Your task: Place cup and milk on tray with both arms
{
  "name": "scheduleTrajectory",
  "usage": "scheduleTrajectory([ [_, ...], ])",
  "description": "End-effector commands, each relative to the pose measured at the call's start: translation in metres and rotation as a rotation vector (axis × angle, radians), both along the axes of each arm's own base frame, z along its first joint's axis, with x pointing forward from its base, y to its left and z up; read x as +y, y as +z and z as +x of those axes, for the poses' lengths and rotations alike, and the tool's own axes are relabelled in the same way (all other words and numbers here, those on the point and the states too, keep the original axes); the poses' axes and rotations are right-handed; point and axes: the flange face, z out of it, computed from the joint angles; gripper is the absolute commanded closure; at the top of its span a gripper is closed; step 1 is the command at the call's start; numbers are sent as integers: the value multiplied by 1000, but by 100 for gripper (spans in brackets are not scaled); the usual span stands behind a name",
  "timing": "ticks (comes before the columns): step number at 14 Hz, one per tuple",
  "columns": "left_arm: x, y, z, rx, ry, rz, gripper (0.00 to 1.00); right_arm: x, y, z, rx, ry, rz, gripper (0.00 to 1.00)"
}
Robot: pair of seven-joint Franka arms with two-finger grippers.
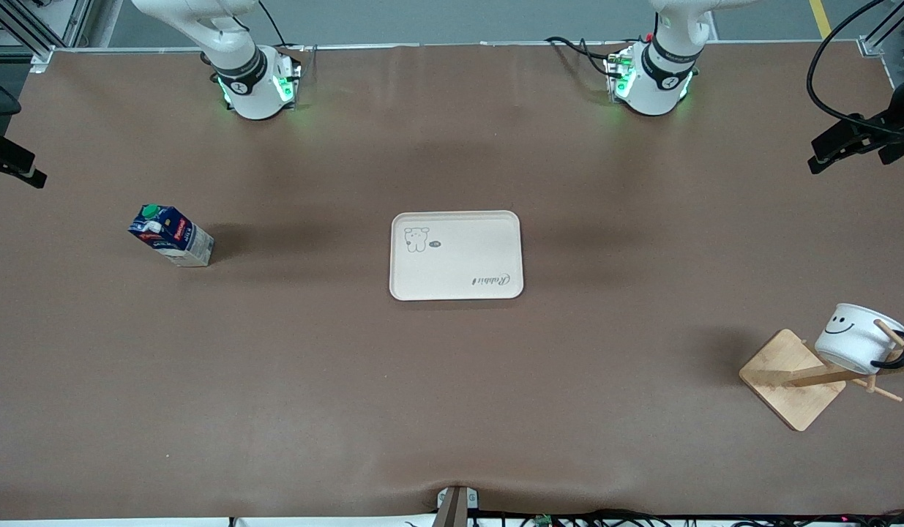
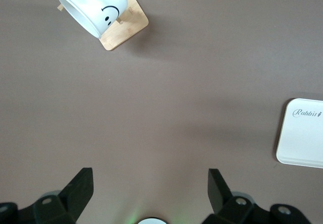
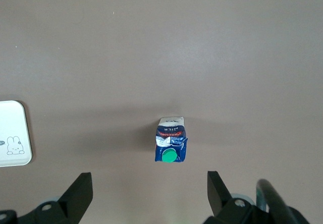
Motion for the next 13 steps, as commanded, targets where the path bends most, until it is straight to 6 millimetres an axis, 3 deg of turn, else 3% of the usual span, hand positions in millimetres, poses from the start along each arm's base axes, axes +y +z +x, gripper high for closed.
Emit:
scheduleTrajectory([
  [1,3,6,1,4,-7,-2,0,-2,2,-2,2,-6,-5,0],
  [3,15,3,4,9,16,-5,0,-2,2,-2,2,-6,-5,0],
  [5,41,4,19,-6,56,-13,0,-3,2,-2,2,-7,-5,0],
  [6,58,-5,26,8,82,-25,0,-2,2,-2,2,-6,-5,0],
  [8,61,-5,38,-63,93,-15,0,-3,2,-2,2,-7,-5,0],
  [11,99,-25,47,-141,167,-18,0,-3,1,-1,5,-8,-1,0],
  [13,107,-41,48,-170,185,-31,0,-3,2,-1,3,-8,1,0],
])
